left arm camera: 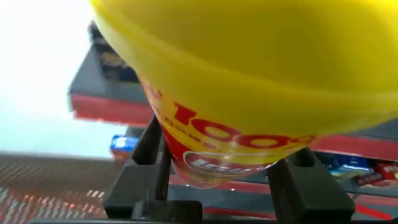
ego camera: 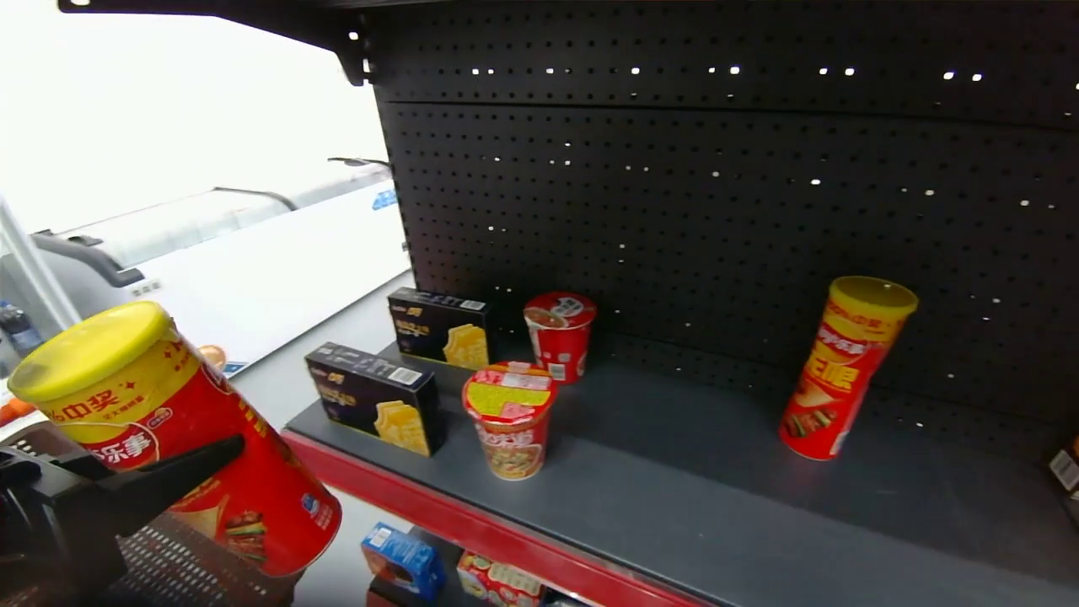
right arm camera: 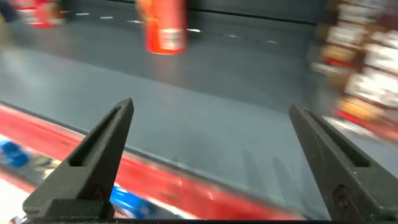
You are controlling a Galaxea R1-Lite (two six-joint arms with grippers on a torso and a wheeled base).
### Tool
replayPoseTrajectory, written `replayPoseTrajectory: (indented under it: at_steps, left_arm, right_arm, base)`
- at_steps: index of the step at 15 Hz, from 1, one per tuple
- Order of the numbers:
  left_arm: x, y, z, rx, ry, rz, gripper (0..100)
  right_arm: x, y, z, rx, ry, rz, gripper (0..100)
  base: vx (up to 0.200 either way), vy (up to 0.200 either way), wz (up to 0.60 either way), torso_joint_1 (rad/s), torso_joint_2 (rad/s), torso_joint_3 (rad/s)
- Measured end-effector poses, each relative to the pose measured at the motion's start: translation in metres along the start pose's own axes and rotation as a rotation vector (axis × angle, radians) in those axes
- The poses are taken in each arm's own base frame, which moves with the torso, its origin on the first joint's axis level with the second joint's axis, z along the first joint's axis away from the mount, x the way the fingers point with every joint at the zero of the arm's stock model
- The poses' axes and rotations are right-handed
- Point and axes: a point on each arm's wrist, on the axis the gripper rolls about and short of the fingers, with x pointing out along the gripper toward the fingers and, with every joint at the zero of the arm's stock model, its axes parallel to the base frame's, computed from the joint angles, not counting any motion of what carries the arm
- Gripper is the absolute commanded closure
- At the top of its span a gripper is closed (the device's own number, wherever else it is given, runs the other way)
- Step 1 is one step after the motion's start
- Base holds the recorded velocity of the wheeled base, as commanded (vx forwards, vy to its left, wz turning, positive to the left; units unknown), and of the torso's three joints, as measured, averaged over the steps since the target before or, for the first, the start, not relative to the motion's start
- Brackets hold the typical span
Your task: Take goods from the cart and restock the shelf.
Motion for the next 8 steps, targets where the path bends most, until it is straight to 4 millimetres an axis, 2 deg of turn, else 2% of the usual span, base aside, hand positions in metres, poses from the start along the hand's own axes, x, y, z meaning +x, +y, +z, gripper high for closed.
replayPoseTrajectory:
  at_steps: [2, 5, 8]
  left_arm:
    - [0.000, 0.000, 0.001, -0.001, -0.004, 0.004, 100]
    - [-0.006, -0.002, 0.010, 0.010, -0.026, 0.008, 100]
    - [-0.028, -0.007, 0.012, 0.057, 0.013, 0.017, 100]
  right_arm:
    - [0.000, 0.000, 0.000, 0.000, 0.000, 0.000, 0]
    - [0.000, 0.000, 0.000, 0.000, -0.001, -0.001, 0]
    - [0.000, 0.000, 0.000, 0.000, 0.000, -0.001, 0]
  base:
    - [0.000, 0.000, -0.60, 0.000, 0.01, 0.002]
    - [0.000, 0.000, 0.00, 0.000, 0.00, 0.000]
    - [0.000, 0.000, 0.00, 0.000, 0.00, 0.000]
